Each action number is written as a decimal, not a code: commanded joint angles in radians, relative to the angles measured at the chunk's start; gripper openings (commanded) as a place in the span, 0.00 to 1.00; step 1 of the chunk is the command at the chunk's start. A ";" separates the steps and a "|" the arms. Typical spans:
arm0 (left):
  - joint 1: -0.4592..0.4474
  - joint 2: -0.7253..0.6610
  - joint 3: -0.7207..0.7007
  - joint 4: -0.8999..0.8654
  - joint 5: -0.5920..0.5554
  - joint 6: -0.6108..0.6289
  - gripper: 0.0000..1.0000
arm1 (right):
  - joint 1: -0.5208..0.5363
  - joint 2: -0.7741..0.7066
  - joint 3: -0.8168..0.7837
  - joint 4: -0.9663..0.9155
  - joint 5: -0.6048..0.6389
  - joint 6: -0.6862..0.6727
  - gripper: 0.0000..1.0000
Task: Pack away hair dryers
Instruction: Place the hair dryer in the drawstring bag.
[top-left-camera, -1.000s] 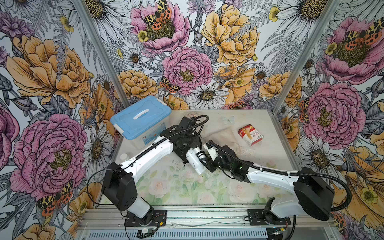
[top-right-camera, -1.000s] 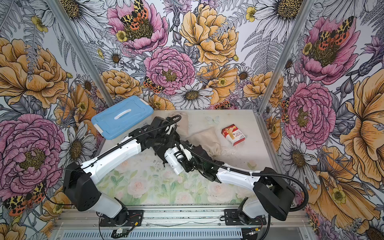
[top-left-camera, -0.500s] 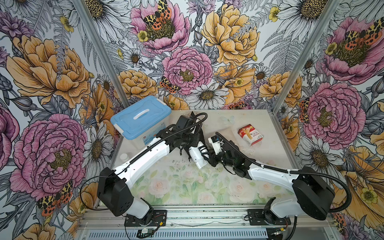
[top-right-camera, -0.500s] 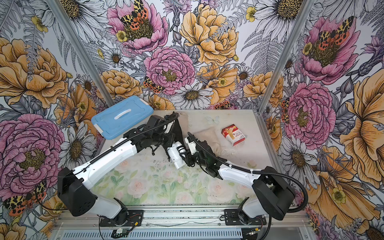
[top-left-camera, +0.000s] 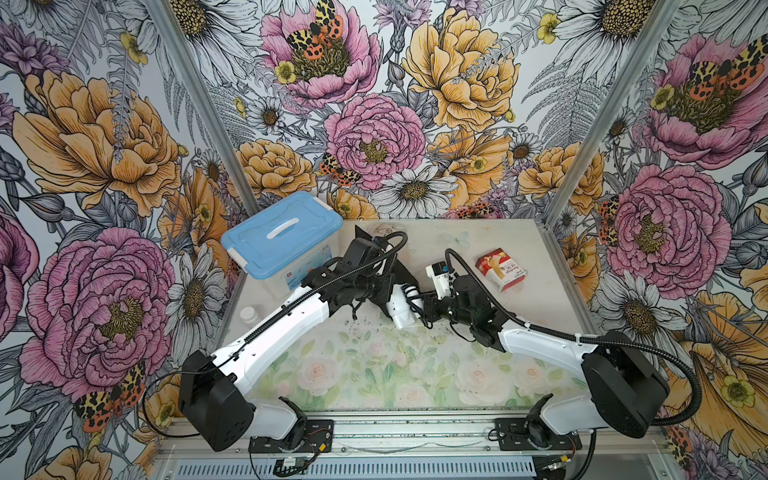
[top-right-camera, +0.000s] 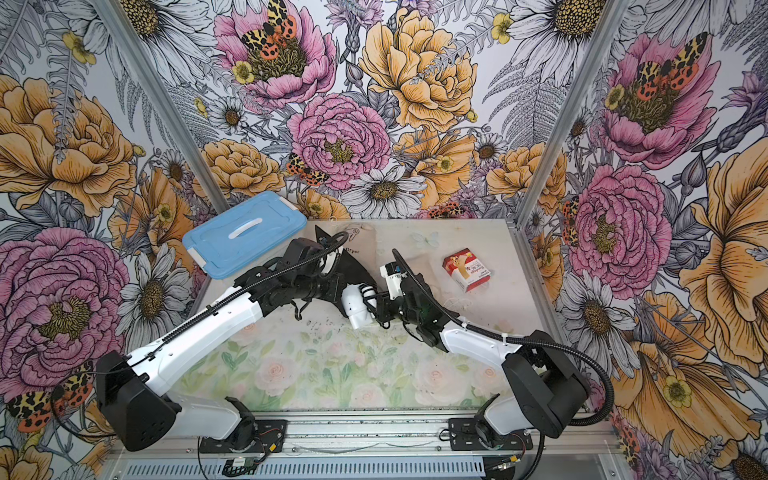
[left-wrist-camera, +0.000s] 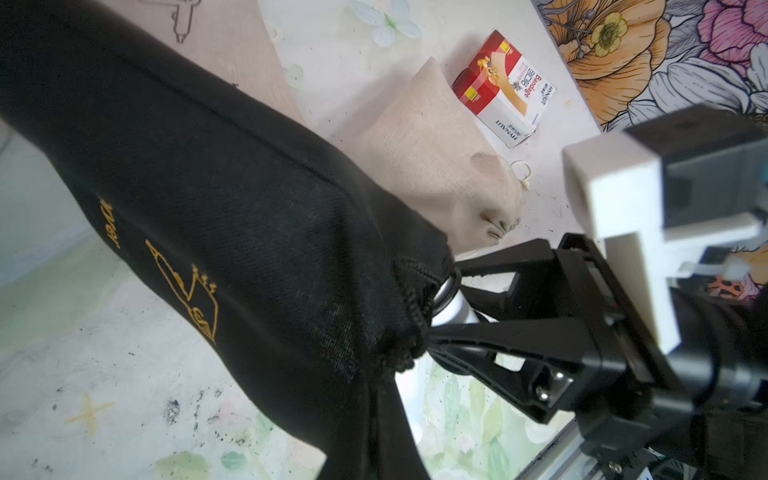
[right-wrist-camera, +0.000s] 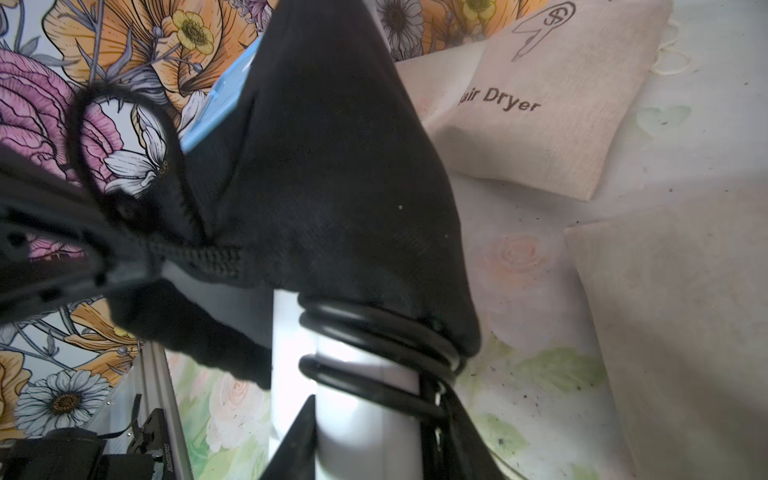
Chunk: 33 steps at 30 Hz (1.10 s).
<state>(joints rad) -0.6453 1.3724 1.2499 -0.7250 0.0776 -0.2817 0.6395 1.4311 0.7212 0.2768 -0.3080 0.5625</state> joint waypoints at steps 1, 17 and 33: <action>-0.011 -0.034 -0.027 0.036 0.031 -0.025 0.00 | -0.023 -0.016 0.062 0.097 -0.035 0.071 0.05; -0.037 -0.061 -0.099 0.085 0.042 -0.054 0.00 | -0.114 0.037 0.099 0.201 -0.134 0.300 0.05; -0.072 -0.148 -0.296 0.226 0.044 -0.163 0.00 | -0.127 0.084 0.133 0.260 -0.063 0.411 0.06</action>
<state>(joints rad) -0.6983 1.2488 0.9882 -0.5186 0.0986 -0.4072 0.5251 1.5158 0.7979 0.4023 -0.4324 0.9386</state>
